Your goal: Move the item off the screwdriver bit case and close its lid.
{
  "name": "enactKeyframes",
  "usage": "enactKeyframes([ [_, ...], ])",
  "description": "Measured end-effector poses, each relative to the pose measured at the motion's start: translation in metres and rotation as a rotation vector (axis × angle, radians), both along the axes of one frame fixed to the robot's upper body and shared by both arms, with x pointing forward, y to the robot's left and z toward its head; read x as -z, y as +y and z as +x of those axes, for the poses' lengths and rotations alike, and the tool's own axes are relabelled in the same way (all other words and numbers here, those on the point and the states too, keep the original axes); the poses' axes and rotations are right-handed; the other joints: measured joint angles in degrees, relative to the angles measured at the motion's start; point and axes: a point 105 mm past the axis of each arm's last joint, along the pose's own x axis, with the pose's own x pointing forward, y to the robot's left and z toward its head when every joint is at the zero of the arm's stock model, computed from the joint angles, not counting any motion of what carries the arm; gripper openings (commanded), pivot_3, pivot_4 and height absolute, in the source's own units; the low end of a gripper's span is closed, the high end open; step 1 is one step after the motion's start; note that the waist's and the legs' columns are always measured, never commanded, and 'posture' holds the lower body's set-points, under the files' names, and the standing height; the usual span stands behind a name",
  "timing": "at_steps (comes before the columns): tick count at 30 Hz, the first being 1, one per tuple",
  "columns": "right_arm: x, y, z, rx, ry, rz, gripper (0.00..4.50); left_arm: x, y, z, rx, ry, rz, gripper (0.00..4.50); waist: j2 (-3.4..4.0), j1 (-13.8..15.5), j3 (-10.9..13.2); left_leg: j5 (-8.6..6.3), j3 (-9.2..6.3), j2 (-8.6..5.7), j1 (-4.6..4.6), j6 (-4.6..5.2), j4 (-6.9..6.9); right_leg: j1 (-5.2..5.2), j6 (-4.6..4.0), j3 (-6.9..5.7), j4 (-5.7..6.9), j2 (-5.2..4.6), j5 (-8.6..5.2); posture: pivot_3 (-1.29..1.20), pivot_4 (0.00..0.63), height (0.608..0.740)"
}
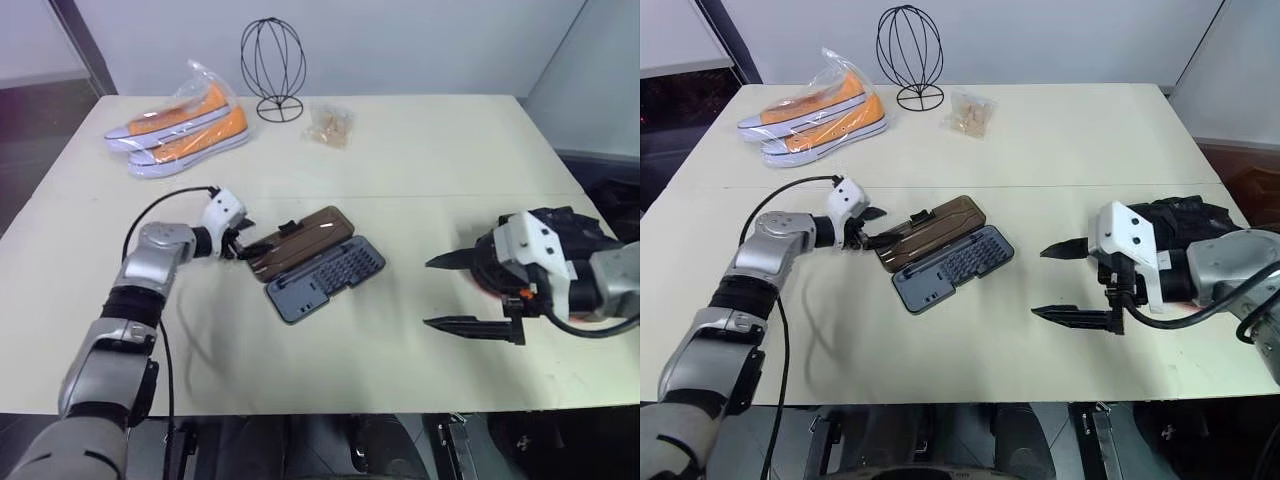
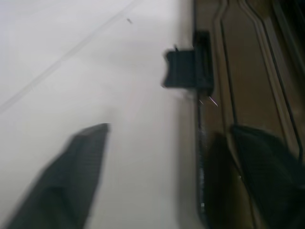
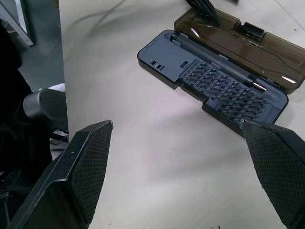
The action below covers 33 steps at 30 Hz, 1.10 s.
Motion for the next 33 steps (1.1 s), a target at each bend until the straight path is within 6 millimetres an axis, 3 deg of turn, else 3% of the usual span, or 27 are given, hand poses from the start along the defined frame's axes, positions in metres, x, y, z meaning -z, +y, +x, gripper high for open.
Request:
enactKeyframes([
  [5, 0.001, 0.0, -0.001, 0.003, 0.002, -0.001, 4.5, 0.001, -0.007, 0.0, 0.03, 0.013, -0.017, 0.09, 0.0, 0.22, 0.0, 0.0, 0.01, 0.0, 0.01, 0.0, 0.01, 0.0, 0.0, 0.0, 0.0, 0.0, 0.0, 0.0, 0.15, 0.74],
  [19, -0.003, -0.005, -0.001, 0.035, -0.016, 0.008, 4.5, 0.004, -0.009, -0.004, 0.105, -0.021, 0.036, 0.09, 0.0, 0.32, -0.03, 0.0, 0.02, 0.0, 0.03, 0.0, 0.0, 0.01, 0.0, 0.01, 0.01, 0.0, 0.0, 0.0, 0.15, 0.74],
  [28, -0.006, -0.012, -0.005, 0.042, -0.011, -0.023, 4.5, 0.005, -0.02, -0.024, 0.364, 0.054, 0.065, 0.09, -0.01, 0.64, -0.02, -0.01, 0.04, -0.02, 0.0, 0.03, 0.01, 0.01, 0.0, 0.0, -0.02, 0.0, 0.0, 0.0, 0.15, 0.74],
  [33, -0.001, -0.017, -0.011, 0.036, 0.028, -0.025, 4.5, 0.002, -0.034, -0.02, 0.455, 0.033, 0.14, 0.09, -0.03, 0.73, -0.02, -0.03, 0.05, -0.05, -0.03, 0.05, 0.03, 0.03, 0.0, -0.02, -0.02, 0.01, 0.0, 0.0, 0.15, 0.74],
])
